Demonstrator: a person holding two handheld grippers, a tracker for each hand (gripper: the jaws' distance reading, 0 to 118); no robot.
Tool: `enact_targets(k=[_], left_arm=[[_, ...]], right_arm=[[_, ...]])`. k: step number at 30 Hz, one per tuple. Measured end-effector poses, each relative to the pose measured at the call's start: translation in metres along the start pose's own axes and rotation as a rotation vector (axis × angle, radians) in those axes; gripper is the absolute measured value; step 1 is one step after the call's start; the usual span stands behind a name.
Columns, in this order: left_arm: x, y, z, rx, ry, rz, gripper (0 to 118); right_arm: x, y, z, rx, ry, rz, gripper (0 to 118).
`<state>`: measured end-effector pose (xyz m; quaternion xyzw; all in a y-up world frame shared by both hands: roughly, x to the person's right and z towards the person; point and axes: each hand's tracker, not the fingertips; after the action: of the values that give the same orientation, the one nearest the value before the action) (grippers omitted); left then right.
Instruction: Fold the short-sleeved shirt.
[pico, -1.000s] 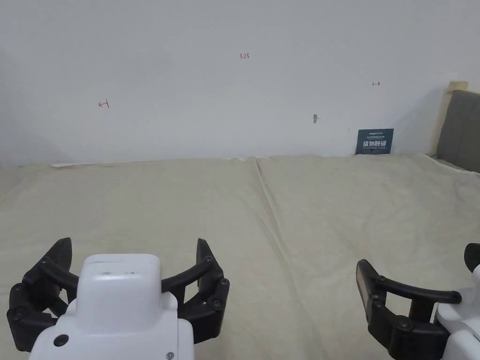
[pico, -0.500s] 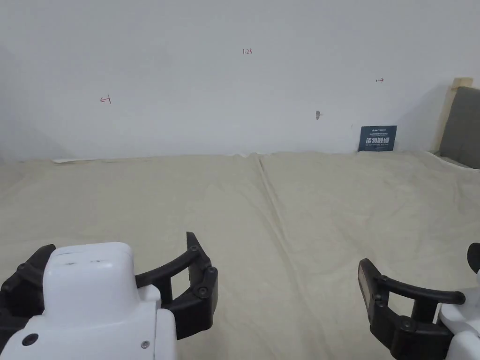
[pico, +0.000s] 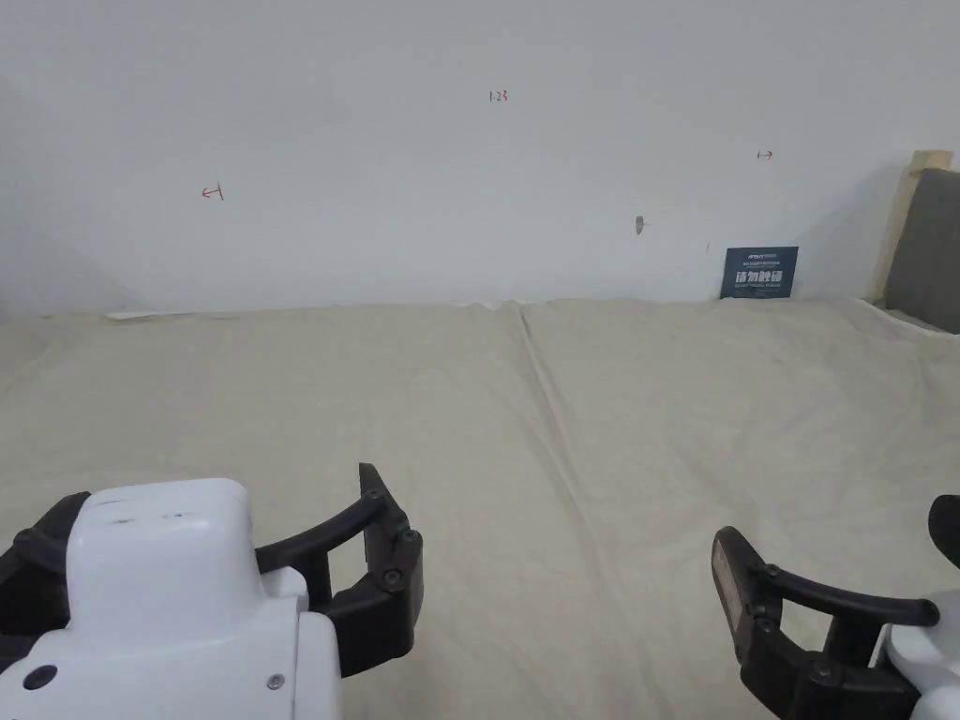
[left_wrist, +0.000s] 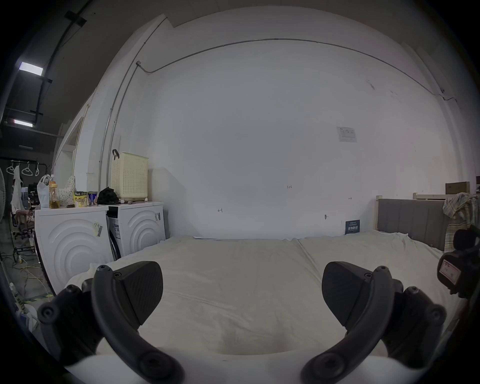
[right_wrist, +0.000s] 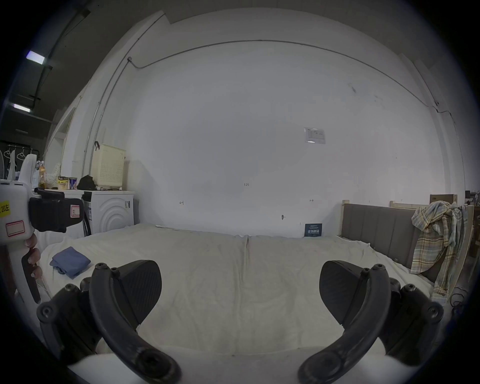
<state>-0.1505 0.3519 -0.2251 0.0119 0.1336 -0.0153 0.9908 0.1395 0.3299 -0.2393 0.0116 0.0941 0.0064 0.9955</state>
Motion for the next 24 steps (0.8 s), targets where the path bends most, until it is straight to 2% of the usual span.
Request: enact_targets(k=[4,7,10,11,14,15,17,19,24], left_arm=[[-0.001,-0.002,-0.003,-0.014,0.006,-0.001,118],[-0.001,-0.003,-0.005,-0.022,0.006,0.003,118],[0.0,-0.004,-0.006,-0.021,0.012,-0.007,118],[0.0,-0.005,-0.007,-0.022,0.014,-0.013,118],[0.001,-0.006,-0.008,-0.026,0.014,-0.021,118],[0.001,-0.006,-0.008,-0.026,0.013,-0.023,118],[0.0,-0.006,-0.009,-0.025,0.012,-0.026,118],[0.0,-0.006,-0.009,-0.023,0.012,-0.027,118],[0.0,-0.006,-0.011,-0.025,0.009,-0.038,118]], right_arm=[[-0.005,0.002,-0.001,-0.025,0.036,-0.029,118],[-0.011,0.003,0.0,-0.008,-0.014,-0.032,118],[-0.011,0.007,0.001,0.013,-0.02,-0.03,118],[-0.012,0.008,0.0,0.008,-0.049,-0.022,118],[-0.021,0.006,-0.005,-0.023,-0.259,0.035,118],[-0.019,0.002,-0.006,-0.016,-0.303,0.035,118],[-0.013,0.002,-0.006,0.006,-0.223,0.001,118],[-0.01,0.0,-0.011,-0.004,-0.228,0.004,118],[-0.013,-0.003,-0.023,-0.091,-0.193,0.128,118]])
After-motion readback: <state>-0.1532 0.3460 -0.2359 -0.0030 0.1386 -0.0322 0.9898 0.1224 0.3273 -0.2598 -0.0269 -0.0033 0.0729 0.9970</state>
